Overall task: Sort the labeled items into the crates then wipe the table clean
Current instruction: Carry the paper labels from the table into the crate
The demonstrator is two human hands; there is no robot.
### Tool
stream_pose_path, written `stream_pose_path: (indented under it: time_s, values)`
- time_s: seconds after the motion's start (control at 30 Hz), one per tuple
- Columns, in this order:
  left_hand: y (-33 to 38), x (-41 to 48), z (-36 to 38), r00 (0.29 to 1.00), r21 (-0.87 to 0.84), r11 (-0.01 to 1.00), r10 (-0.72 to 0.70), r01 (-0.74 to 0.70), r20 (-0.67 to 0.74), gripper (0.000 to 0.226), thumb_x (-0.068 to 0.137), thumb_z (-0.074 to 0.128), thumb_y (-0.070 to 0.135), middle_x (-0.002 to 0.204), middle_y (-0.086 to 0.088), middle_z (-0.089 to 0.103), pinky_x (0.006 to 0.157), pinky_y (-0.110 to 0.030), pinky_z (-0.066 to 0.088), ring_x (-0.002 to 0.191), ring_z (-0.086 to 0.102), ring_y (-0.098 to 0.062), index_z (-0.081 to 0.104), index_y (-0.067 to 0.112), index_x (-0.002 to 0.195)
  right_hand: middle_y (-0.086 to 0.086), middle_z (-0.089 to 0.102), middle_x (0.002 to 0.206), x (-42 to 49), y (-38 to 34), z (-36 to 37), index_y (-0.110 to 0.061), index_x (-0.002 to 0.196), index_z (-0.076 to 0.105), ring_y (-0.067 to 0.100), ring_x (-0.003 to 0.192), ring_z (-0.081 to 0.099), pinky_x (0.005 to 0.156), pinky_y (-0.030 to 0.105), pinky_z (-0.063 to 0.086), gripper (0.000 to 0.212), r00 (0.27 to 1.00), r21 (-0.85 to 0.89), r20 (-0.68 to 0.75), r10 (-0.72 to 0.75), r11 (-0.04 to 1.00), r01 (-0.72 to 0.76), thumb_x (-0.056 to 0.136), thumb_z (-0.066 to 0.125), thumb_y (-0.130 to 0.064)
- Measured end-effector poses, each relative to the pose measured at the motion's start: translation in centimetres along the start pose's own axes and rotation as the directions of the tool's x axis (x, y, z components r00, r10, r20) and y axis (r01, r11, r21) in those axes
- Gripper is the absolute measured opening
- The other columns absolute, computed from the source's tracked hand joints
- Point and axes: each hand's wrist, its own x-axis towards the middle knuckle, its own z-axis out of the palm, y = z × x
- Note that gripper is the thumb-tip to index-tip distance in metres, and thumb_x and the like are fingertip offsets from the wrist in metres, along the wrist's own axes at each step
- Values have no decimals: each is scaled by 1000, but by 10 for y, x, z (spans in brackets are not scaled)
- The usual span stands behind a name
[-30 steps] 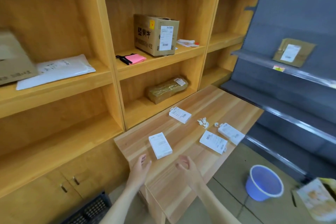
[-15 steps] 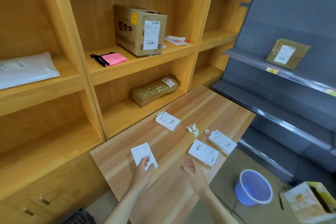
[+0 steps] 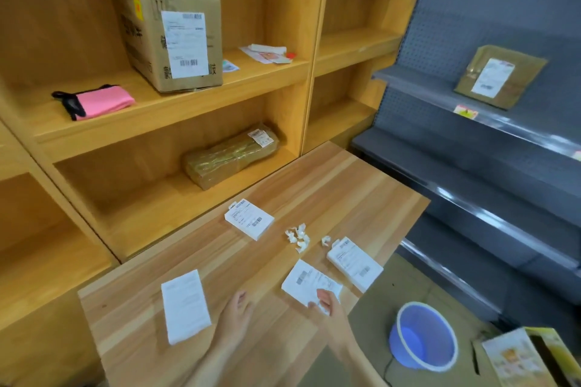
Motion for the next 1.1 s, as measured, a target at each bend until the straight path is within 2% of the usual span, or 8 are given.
stream_pose_path:
  time_s: [0.23,0.4,0.53,0.67,0.83,0.9,1.0,1.1]
  values:
    - [14,58,89,996,39,996,-84,84,-13,32,98,51,12,139,-4,56,101,-31,38,127,52,-19,54,17,129,-14,64,127,81,40,-72,-36,125,48,7,121,58,102,36,50,42,993,-5,45,110,994,-110,86,64,-35]
    - [25,88,120,991,56,990,-130,133,-43,38,99,51,12,144,-6,52,104,-34,37,132,48,-21,50,11,136,-15,66,121,113,59,-82,-34,131,40,-1,111,62,78,10,51,46,985,19,93,143,989,-146,94,64,-21]
    - [30,107,131,980,77,977,-197,198,-20,47,99,50,17,152,-2,42,110,-35,34,141,38,-20,42,14,145,-15,64,127,130,75,-78,-33,141,36,3,120,60,101,33,53,61,974,69,147,171,981,-182,90,69,-20]
    - [24,121,141,960,84,957,-280,278,20,53,97,50,18,153,-3,42,111,-37,35,139,41,-22,37,16,149,-27,64,113,135,79,-75,-41,123,42,-13,107,58,98,21,47,45,973,70,144,181,979,-192,94,64,-15]
    - [25,118,163,948,-24,947,-318,319,28,39,96,52,11,129,-6,61,92,-35,46,112,57,-23,51,13,135,-22,71,113,139,83,-75,-37,122,53,-7,106,65,104,39,51,33,980,71,135,149,985,-160,95,61,-21]
    - [31,114,171,951,-54,949,-309,310,23,37,96,51,7,125,-5,61,90,-32,42,111,56,-22,51,11,133,-24,71,109,139,80,-76,-33,125,50,-15,100,63,94,26,54,31,983,83,97,153,983,-161,97,58,-21]
    - [44,111,179,955,-80,953,-295,294,-6,44,95,53,7,131,-7,60,99,-35,43,120,55,-25,48,9,139,-33,64,109,136,69,-83,-30,151,30,-21,98,59,89,17,49,60,991,63,40,130,989,-132,99,57,-24]
    - [64,115,184,965,-84,962,-261,260,-4,49,96,53,12,139,-6,55,105,-41,42,125,52,-25,44,13,144,-23,61,125,140,59,-95,-27,156,22,0,120,58,101,26,43,71,989,59,-16,150,987,-149,96,59,-29]
